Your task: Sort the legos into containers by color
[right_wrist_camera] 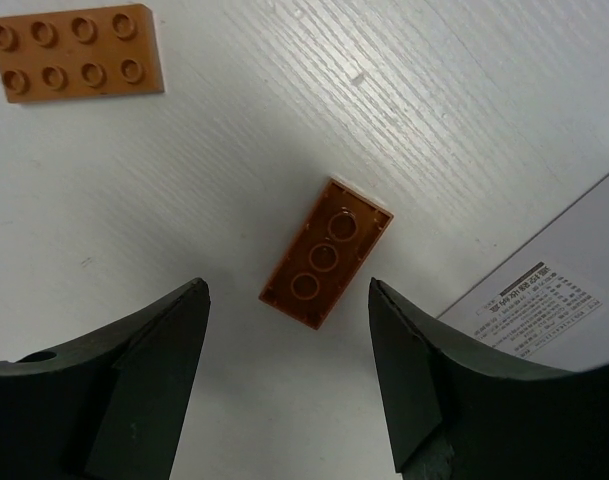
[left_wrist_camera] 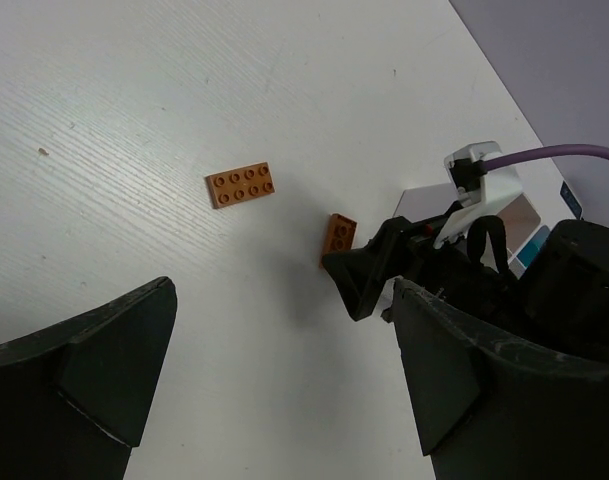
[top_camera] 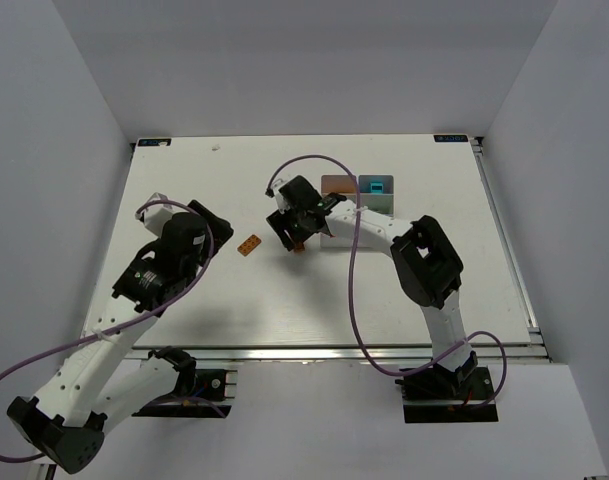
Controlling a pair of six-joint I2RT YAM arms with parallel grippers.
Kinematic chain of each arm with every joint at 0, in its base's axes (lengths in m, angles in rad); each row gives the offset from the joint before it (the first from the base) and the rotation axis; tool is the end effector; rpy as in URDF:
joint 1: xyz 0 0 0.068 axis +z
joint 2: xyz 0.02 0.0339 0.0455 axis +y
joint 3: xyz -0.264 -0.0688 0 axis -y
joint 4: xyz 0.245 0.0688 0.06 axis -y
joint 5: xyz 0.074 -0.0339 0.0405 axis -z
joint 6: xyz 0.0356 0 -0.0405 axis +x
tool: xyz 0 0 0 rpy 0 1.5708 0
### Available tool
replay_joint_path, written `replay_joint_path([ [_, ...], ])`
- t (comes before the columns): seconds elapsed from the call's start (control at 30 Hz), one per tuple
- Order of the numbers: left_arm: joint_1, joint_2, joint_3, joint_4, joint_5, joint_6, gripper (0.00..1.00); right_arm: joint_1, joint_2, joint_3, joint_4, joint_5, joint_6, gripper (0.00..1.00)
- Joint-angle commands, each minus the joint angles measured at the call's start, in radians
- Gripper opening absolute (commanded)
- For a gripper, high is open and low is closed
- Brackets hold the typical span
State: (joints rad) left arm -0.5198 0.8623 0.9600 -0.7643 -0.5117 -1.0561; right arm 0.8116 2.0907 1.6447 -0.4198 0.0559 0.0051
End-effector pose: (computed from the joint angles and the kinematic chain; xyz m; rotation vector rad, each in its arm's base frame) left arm 0.1551 -0.0687 0.3326 -0.8302 1.9939 -0.3424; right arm 0.3243 0.3389 0.2076 -0.9410 2.2700 0.2959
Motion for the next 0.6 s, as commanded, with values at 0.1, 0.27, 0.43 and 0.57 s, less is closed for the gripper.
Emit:
replay_joint_path([
  [0.1, 0.004, -0.002, 0.031, -0.03, 0.007, -0.036, 0.98, -0.028, 0.019, -0.074, 0.138, 0.044, 0.022, 0.7],
  [0.27, 0.004, 0.007, 0.042, -0.044, 0.009, -0.038, 0.98, -0.032, 0.054, -0.074, 0.15, 0.018, 0.035, 0.67],
  [0.43, 0.004, 0.027, 0.062, -0.056, 0.006, -0.033, 0.98, -0.031, 0.075, -0.074, 0.145, -0.008, 0.042, 0.63],
  [0.57, 0.004, 0.037, 0.074, -0.058, 0.001, -0.031, 0.98, -0.032, 0.078, -0.095, 0.148, -0.008, 0.041, 0.61],
])
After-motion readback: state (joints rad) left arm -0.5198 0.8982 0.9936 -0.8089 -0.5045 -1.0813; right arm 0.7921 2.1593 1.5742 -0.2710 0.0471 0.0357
